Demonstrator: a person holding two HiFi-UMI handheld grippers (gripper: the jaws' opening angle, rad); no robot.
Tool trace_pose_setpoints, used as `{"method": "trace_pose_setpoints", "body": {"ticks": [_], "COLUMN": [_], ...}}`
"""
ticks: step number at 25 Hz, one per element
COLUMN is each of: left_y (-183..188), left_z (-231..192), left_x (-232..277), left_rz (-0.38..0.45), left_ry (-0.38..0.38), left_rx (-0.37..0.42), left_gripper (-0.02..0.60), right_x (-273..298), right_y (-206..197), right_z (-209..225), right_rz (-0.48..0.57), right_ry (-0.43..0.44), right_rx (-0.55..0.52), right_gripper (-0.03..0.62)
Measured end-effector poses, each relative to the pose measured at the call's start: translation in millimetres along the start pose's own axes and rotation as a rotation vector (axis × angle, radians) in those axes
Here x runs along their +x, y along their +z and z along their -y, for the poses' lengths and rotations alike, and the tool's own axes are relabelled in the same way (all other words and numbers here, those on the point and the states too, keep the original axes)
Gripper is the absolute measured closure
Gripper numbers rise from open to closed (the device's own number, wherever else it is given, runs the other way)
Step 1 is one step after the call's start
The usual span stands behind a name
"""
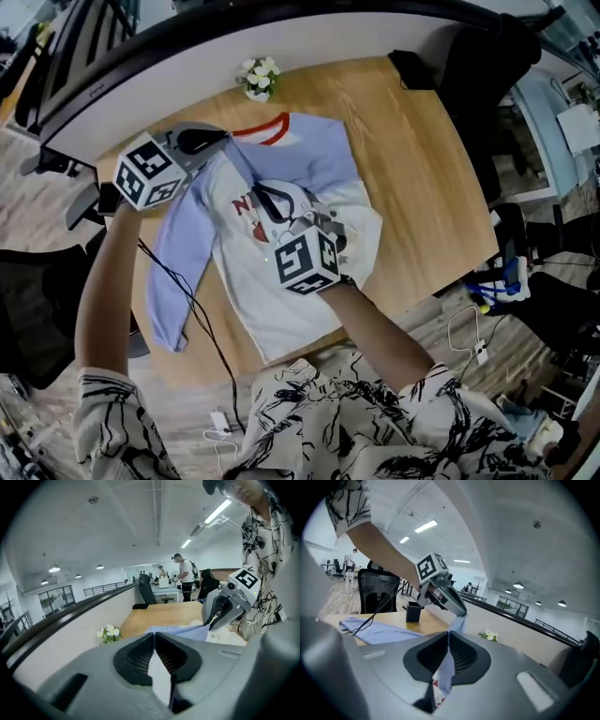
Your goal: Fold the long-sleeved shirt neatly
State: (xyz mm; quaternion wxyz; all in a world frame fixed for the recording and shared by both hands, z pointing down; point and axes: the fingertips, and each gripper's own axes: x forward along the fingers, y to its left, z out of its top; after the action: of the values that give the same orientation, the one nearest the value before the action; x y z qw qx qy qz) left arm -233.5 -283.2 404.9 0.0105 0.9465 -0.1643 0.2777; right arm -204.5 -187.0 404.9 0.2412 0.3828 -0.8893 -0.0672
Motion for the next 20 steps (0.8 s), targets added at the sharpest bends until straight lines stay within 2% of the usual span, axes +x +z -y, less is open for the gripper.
{"method": "trace_pose_setpoints", "body": {"ticks": [6, 10, 13, 17, 20], "left_y": [-96.9, -159.2, -193.9, -235.8, -246.0], "left_z": [-12.8, -8.8, -13.5, -22.8, -32.3], "left_x": [6.0, 1.9, -1.1, -8.6, -17.0], "left_rz": [-0.091, -0.138, -0.160, -0.236, -0.212], "left_ry": [0.000, -0.016, -0.017, 0.053, 0.124], "left_rx": [-0.057, -0.137, -0.185, -0.262, -0.349], "left_gripper": [0.558, 0.557, 0.553, 0.545, 0.558], "right_x": [62.3, 91.4, 113.2, 136.0, 145.9], "right_y": [-39.5, -64.3, -80.7, -104.0, -116.0], "right_z": [-56.7, -95.7, -114.8, -136.7, -153.0], "right_rz": [-0.093, -0.143, -0.171, -0.221, -0.241], "right_ry": [0.128, 0.220, 0.252, 0.276, 0.315], "right_rx": [-0.052, -0.063, -0.097, -0.087, -0.074], "right_gripper": [0.569, 0.568, 0.566, 0.565, 0.560]}}
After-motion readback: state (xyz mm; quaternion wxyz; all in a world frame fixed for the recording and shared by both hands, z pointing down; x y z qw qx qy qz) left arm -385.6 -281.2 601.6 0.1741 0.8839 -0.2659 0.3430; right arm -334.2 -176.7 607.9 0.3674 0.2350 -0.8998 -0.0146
